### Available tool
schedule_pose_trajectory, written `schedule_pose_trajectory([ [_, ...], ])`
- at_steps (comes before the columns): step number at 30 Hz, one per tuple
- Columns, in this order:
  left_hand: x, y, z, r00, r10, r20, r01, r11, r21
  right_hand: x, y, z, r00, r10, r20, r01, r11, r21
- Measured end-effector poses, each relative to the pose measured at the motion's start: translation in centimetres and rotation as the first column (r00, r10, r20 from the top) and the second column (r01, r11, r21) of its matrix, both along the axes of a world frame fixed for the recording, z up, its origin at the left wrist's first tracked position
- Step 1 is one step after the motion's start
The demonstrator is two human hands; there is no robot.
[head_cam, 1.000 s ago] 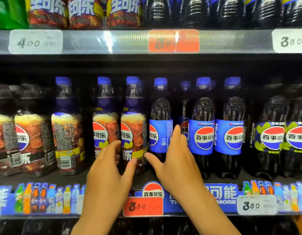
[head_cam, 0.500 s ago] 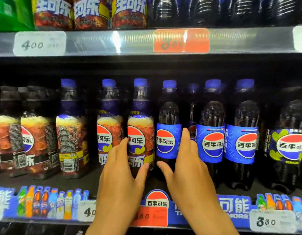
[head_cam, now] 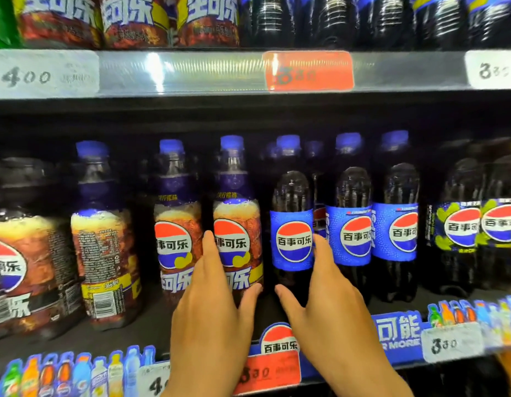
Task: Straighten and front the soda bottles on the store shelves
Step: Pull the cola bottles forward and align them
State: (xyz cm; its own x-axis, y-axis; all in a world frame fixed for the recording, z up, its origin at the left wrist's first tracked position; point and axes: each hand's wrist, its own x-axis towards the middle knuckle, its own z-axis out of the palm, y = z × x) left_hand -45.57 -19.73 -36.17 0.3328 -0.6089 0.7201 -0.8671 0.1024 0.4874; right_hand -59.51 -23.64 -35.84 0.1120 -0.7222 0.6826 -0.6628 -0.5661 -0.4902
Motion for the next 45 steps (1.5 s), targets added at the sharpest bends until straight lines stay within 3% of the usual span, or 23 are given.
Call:
schedule_pose_trajectory([
  [6, 0.2, 0.5, 0.5, 1.0, -0.027, -0.009, 0.027, 1.0, 0.012, -0.8, 1.1, 0.5, 0.988, -0.099, -0.121, 0.088, 0.992, -0.086],
  [10, -0.1, 0.5, 0.7, 1.0, -0.02, -0.003, 0.02, 1.0, 0.017, -1.3, 1.1, 0.4, 0.999, -0.047, -0.025, 0.047, 0.999, -0.002],
  [13, -0.3, 0.9, 1.0, 0.999, -0.034, 0.009, 0.033, 0.999, 0.036, -1.5, 1.6, 0.6, 0.996, -0.071, -0.058, 0.071, 0.997, 0.008],
  [15, 0.1, 1.6, 1.3, 1.0, -0.019, 0.023, 0.018, 1.0, 0.022, -1.1, 2.3, 1.2, 0.995, -0.093, -0.032, 0.09, 0.992, -0.09],
  [19, 3.5, 2.8, 1.7, 0.993, 0.115, 0.038, -0.107, 0.978, -0.18, 2.1, 4.1, 2.2, 0.994, 0.056, 0.097, -0.028, 0.964, -0.263],
  [22, 5.9, 2.9, 2.0, 0.992, 0.128, 0.004, -0.127, 0.987, -0.099, 4.3, 4.2, 3.9, 0.993, 0.116, -0.003, -0.113, 0.954, -0.279],
  [26, 6.9, 2.3, 2.2, 0.999, 0.045, -0.026, -0.046, 0.999, -0.021, 5.0, 2.7, 9.1, 0.999, 0.038, 0.014, -0.03, 0.924, -0.381],
  [30, 7.1, 1.5, 2.2, 0.999, 0.021, -0.028, -0.02, 0.999, 0.033, 6.0, 0.5, 12.9, 0.979, -0.149, -0.139, 0.1, 0.946, -0.309],
  [34, 7.0, 1.3, 1.9, 0.999, 0.019, -0.034, -0.018, 0.999, 0.026, 6.7, -0.8, 13.9, 0.969, -0.137, -0.205, 0.086, 0.967, -0.242],
  [45, 6.8, 1.9, 1.4, 0.998, -0.037, -0.047, 0.035, 0.998, -0.051, 7.4, -1.8, 13.5, 0.986, -0.026, -0.162, -0.012, 0.974, -0.227],
])
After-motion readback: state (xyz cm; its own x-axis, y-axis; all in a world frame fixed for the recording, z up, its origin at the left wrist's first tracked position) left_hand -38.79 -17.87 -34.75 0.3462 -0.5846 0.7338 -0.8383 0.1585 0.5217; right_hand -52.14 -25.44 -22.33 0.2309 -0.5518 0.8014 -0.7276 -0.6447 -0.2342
